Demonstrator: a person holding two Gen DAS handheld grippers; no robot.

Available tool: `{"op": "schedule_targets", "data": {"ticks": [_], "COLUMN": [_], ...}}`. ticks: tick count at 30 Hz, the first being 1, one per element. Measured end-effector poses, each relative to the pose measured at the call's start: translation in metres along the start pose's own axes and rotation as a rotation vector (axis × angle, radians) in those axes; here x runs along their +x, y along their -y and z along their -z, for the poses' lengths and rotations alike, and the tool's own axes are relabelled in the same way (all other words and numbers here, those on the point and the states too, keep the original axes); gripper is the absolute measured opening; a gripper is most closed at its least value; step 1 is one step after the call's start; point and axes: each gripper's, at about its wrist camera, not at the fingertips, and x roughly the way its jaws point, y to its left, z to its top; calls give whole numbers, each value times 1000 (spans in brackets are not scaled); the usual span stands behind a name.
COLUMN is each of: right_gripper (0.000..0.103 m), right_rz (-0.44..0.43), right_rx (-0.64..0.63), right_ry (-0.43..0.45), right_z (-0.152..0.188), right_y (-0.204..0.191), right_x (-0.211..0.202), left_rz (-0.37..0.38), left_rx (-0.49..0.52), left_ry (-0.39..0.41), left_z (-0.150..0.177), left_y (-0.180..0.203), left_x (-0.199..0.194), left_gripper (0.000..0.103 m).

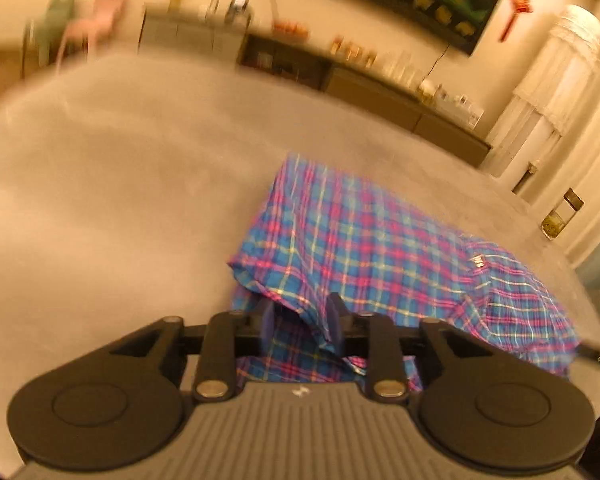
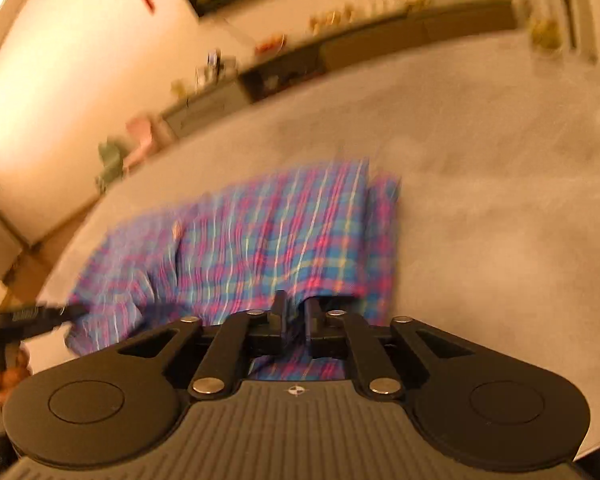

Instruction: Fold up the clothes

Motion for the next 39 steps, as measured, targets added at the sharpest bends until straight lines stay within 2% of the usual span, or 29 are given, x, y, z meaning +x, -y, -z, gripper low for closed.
{"op": "schedule_targets", "data": {"ticks": [1,3,6,8,9,11,12,14,16,18,20,22,24,27,28,33,34,35,37,39], "right_gripper": [21,21,21,21,21,21,22,21,23,29,34,35,35,32,29,28,22,20,17,17], "right_rz": [30,95,111,86,73,37,21,22,23,-26,-116,-163,-164,-146,-145,-150,-154,-157,-160,-168], "right_rx": [-10,-54,-163,-284,-335,-398,-442,-542,-603,-650,-715,-813,-902,-902,-884,-767,-758,-751,-749,-734], "right_ry": [42,99,113,48,-8,-173,-207,-179,-87,-25,-32,-67,-101,-137,-141,-161,-167,-170,-170,-172], "right_z": [-4,-11,-22,-20,-16,0,10,23,22,17,15,20,24,23,22,17,17,16,17,20], "right_y": [1,1,-9,-24,-31,-41,-47,-62,-77,-92,-111,-131,-144,-145,-143,-126,-124,-122,-120,-115], "right_x": [-8,-15,-2,18,29,49,48,36,20,12,16,30,51,78,83,96,96,96,95,95], "left_rz": [24,101,131,58,-4,-112,-117,-63,1,40,22,9,20,22,33,114,132,152,192,217], "left_rx": [37,115,249,304,317,311,306,350,484,666,846,936,989,1023,1024,998,1005,1013,1027,1035], "left_ry": [23,36,-38,-92,-111,-117,-105,-40,11,28,32,26,11,-2,-1,14,11,9,6,8], "left_z": [3,11,23,27,27,23,20,18,23,36,53,61,65,68,69,69,69,69,71,75], "left_y": [9,30,57,64,63,56,55,67,94,127,155,168,173,170,169,161,160,158,154,150], "left_x": [-10,-23,-7,15,27,37,32,11,-5,-4,11,25,38,48,49,50,51,51,49,49], "left_gripper": [31,35,36,34,32,28,26,27,37,41,40,28,22,20,18,19,19,20,29,28]}}
